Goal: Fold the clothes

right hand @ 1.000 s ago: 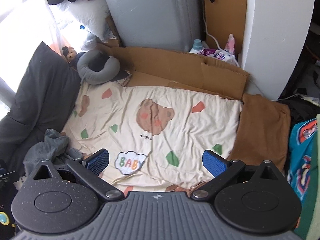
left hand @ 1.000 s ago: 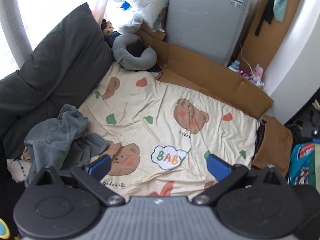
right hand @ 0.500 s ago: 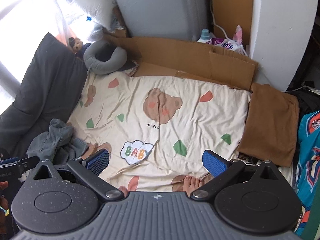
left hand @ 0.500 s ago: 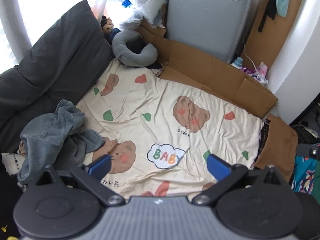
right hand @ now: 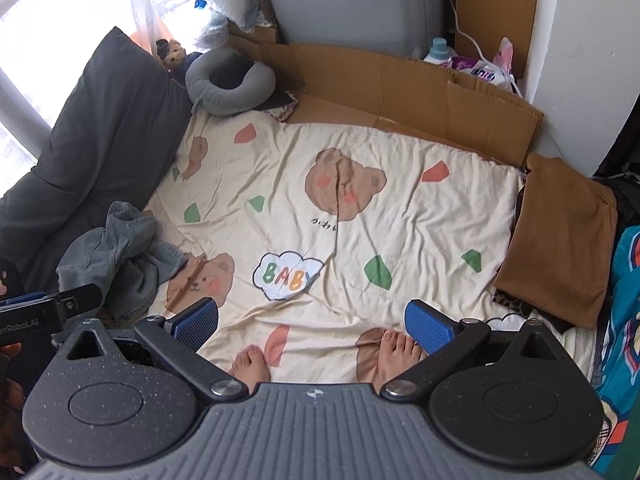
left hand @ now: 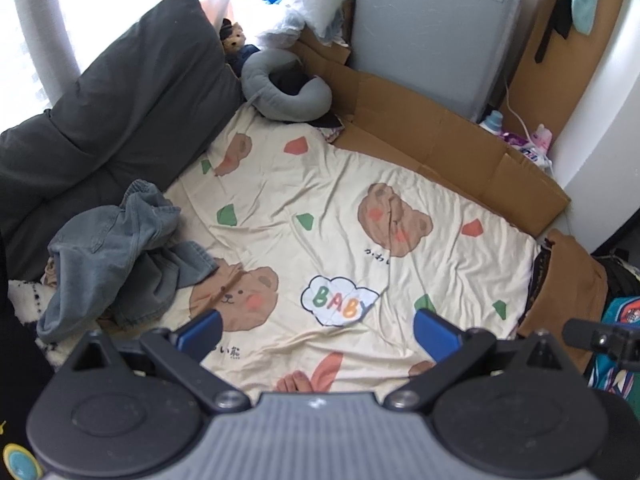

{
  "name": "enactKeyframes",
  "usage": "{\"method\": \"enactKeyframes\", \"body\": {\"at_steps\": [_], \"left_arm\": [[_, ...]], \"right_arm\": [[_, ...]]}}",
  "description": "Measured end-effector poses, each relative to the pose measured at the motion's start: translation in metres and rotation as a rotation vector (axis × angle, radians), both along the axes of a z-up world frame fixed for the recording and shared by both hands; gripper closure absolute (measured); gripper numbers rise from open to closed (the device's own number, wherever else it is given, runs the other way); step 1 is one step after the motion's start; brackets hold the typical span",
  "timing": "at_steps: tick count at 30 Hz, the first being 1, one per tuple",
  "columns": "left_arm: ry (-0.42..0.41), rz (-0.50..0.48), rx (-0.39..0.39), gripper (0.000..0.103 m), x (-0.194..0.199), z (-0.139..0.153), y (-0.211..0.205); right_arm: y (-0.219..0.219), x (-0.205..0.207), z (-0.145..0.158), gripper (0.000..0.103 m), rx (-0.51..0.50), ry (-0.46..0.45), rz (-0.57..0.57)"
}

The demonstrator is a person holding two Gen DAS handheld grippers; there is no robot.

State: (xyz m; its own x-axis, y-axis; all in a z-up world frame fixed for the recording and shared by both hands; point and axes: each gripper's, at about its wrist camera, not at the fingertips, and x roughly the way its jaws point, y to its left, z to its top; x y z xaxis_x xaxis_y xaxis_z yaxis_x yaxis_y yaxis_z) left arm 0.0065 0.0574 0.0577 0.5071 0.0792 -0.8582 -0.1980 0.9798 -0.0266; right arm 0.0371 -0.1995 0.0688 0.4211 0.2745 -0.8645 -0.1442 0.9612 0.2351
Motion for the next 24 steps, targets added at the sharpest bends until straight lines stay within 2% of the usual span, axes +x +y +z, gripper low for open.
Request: {"method": "enactKeyframes", "body": {"at_steps": [5,11,16,24], "left_arm": [[0.016,-0.020,-0.005,0.000,0.001,-0.007,-0.014],[0.002,-0.040,0.034,0.000,0.005,-0.008,-0.026],[0.006,-0.061,0.051,0.003,0.008,-0.010,-0.031],[0.006,-0.071,0.060,0.004,0.008,-0.010,-0.034]], "right_arm": [[0.003,-0.003,-0.003,0.001,-0.005,-0.009,-0.003],[0.006,-0.003,-0.004,0.001,-0.009,-0.029,0.007],[0.013,-0.001,-0.005,0.001,-0.011,-0.022,0.046],[0.013,0.002,-0.008,0.001,-0.002,-0.013,0.050]]}}
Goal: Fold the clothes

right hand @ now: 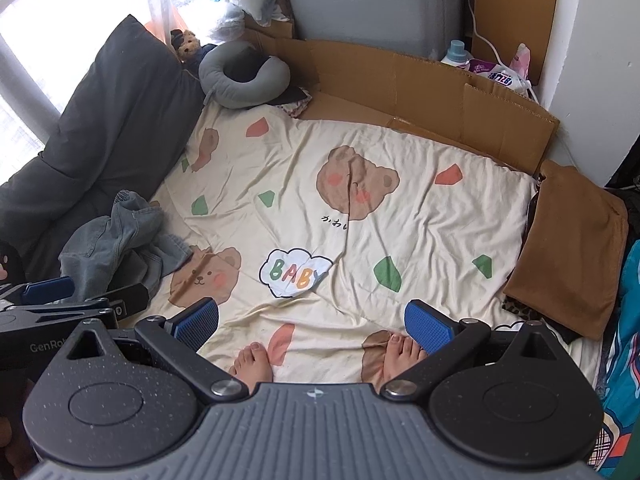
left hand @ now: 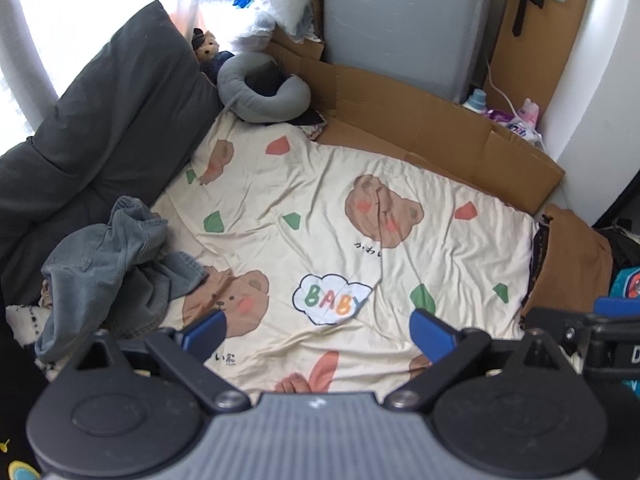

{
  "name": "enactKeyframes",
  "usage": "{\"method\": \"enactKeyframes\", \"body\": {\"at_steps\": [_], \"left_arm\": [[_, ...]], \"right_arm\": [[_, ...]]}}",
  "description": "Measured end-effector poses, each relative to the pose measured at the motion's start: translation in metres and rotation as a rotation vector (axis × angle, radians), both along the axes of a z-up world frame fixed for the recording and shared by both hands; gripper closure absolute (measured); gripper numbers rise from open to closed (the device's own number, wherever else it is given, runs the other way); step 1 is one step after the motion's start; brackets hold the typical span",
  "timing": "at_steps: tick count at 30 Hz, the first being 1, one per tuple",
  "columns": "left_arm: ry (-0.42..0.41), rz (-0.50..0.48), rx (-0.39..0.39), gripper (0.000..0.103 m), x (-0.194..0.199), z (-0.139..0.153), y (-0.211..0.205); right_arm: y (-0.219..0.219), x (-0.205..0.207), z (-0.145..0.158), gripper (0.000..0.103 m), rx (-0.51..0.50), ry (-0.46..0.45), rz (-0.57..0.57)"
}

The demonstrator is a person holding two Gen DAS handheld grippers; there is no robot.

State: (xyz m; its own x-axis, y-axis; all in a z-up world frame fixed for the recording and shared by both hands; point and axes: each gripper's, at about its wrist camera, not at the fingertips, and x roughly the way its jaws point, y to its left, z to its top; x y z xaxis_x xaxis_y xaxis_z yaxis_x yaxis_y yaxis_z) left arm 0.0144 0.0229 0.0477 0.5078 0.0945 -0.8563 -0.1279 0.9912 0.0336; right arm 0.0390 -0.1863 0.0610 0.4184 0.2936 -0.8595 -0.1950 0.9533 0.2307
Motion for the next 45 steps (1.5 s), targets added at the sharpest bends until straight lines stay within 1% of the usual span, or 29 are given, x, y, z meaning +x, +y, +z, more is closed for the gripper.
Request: {"method": "enactKeyframes", "body": {"at_steps": [10,31,45], "left_arm": [[0.009,0.003,-0.025,0.004,0.002,-0.002,0.006],[0.001,0.009,-0.039,0.005,0.001,-0.002,0.012],[-0.004,0.017,-0.041,0.005,-0.002,-0.001,0.009]], "right_arm": [[0.000,0.001,-0.001,0.001,0.003,0.003,-0.011],[0.002,0.000,0.001,0.001,-0.032,-0.014,-0.023],[0.002,0.000,0.002,0.001,-0.047,-0.019,-0.030]]}}
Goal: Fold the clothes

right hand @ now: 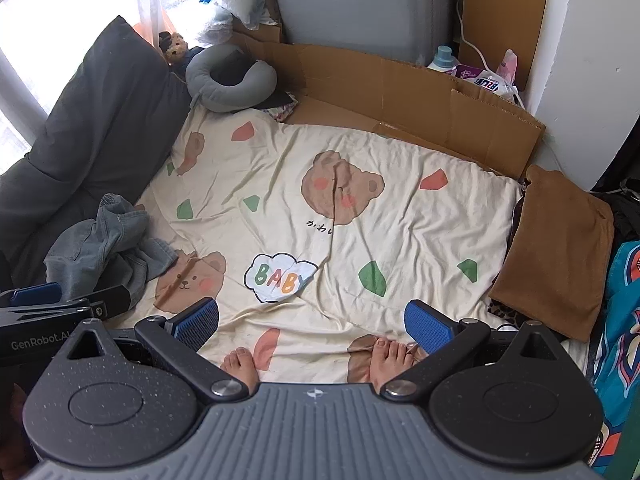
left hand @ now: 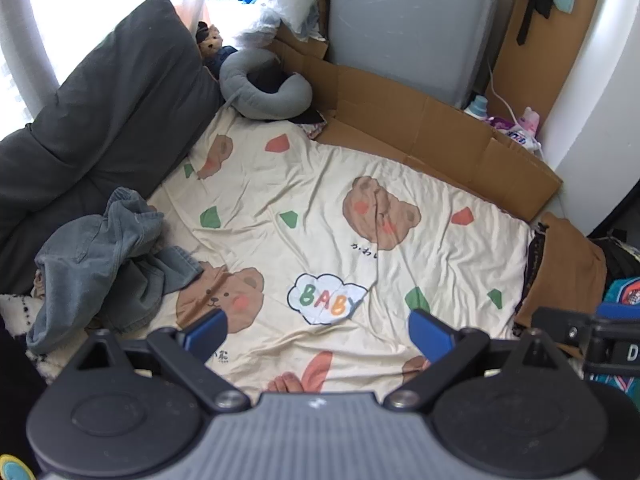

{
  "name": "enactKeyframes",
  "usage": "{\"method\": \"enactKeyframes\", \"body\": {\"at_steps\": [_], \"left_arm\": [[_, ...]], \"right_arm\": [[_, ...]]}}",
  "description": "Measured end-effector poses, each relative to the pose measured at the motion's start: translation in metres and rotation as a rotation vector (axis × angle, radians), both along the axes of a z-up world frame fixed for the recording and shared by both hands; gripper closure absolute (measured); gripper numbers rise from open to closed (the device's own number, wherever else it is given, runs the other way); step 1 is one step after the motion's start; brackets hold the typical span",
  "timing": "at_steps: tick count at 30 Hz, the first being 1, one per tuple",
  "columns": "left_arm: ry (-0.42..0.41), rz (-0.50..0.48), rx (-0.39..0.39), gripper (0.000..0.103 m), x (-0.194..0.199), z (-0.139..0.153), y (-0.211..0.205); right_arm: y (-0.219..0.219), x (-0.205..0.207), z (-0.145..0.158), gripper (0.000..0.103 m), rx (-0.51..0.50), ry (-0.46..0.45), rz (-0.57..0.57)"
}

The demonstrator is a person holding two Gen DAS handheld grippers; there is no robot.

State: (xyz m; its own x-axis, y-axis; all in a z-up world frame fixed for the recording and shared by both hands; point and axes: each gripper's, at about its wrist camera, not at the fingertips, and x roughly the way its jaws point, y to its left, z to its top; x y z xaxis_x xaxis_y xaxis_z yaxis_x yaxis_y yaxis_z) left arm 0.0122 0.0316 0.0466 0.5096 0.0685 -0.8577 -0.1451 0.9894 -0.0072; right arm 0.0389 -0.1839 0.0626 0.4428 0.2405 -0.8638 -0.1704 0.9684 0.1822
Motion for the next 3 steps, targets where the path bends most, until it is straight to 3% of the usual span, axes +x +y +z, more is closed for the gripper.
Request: {"method": "enactKeyframes", "body": {"at_steps": [3], "left_arm": [[0.000,-0.002,-0.001,0.005,0.0010,0.0005,0.0023]], "right_arm": [[0.0004,-0.0001,-0.0001,0.001,-0.001,0.000,0.000]]}}
